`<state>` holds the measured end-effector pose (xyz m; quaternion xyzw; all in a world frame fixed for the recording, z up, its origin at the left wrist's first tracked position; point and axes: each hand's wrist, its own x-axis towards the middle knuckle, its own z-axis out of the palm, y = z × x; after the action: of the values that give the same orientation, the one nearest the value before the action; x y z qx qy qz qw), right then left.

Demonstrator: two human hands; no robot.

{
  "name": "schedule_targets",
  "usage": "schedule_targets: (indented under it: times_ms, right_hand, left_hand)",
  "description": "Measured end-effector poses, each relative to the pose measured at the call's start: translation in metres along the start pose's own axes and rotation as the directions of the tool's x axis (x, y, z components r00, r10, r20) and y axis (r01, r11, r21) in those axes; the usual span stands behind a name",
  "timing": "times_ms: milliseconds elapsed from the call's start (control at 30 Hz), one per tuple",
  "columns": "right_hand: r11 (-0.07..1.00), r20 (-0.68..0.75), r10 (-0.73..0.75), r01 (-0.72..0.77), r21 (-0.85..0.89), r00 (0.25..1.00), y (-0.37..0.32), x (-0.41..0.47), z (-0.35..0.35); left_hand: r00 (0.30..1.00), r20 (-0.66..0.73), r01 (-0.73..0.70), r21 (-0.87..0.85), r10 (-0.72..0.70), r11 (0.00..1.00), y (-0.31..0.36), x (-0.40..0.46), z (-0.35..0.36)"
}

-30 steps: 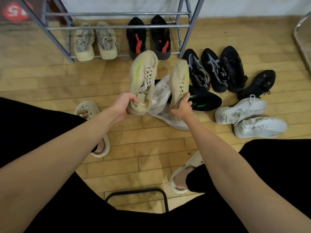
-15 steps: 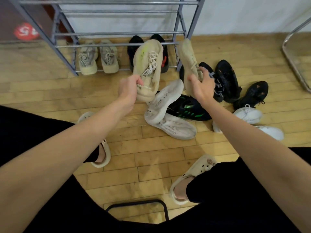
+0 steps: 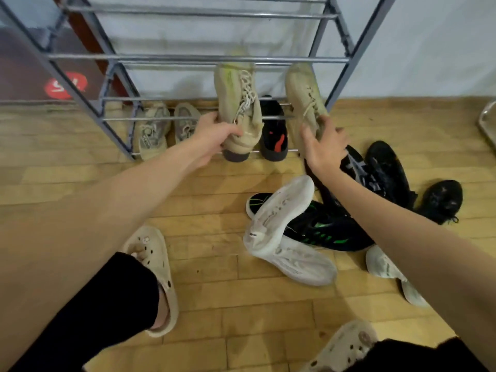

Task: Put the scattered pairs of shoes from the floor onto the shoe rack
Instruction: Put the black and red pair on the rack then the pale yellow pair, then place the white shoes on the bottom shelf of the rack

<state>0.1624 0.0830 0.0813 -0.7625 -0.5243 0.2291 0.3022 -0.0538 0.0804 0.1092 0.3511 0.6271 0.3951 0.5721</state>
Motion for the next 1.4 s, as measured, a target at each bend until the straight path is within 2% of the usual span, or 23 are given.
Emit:
schedule_targets:
  times_ms: [167,367,467,600,833,900,1033,1167,1267,1400]
  right_hand:
    - [0.996,0.014,-0.049,0.05,-0.067,0.999,-0.021,0.045,0.036]
    - [0.986,-0.071,-0.007,-0.005,-0.166,0.997,-0.045,0.082,0.067]
    - [0.986,-0.107,0.022,-0.039,-0.162,0.994,-0.054,0.101,0.075]
    - [0.974,-0.046,0.047,-0.057,-0.221,0.998,-0.047,0.117,0.084]
    - [0.961,0.019,-0.13,0.131,-0.245,0.991,-0.023,0.105,0.08]
    - [0.951,0.037,-0.186,0.189,-0.245,0.982,-0.018,0.096,0.075]
    - [0.895,0.045,-0.307,0.305,-0.324,0.951,-0.002,0.069,0.071]
    - [0.895,0.075,-0.344,0.351,-0.276,0.936,0.018,0.041,0.065]
    - [0.878,0.138,-0.329,0.356,-0.319,0.934,0.034,0.013,0.058]
    - [0.913,0.173,-0.213,0.259,-0.316,0.962,0.064,-0.034,0.042]
  left_hand:
    - [0.999,0.027,-0.022,0.071,0.02,0.997,0.006,0.047,0.005]
    - [1.0,0.011,-0.004,-0.089,0.005,0.996,0.006,0.092,0.021]
    - [1.0,0.019,0.001,-0.091,0.0,0.996,0.011,0.109,0.029]
    - [0.998,0.069,-0.001,-0.106,0.008,0.994,0.007,0.122,0.04]
    - [0.992,0.125,0.055,-0.234,-0.026,0.971,0.001,0.126,0.04]
    - [0.992,0.128,0.032,-0.171,-0.01,0.985,0.002,0.122,0.043]
    - [0.999,0.046,-0.032,0.046,0.029,0.998,0.002,0.106,0.044]
    - [0.991,-0.018,-0.123,0.211,0.13,0.97,-0.011,0.078,0.035]
    - [0.992,-0.055,-0.085,0.342,0.11,0.936,-0.031,0.05,0.027]
    - [1.0,0.009,-0.006,0.46,0.002,0.888,-0.076,0.008,0.026]
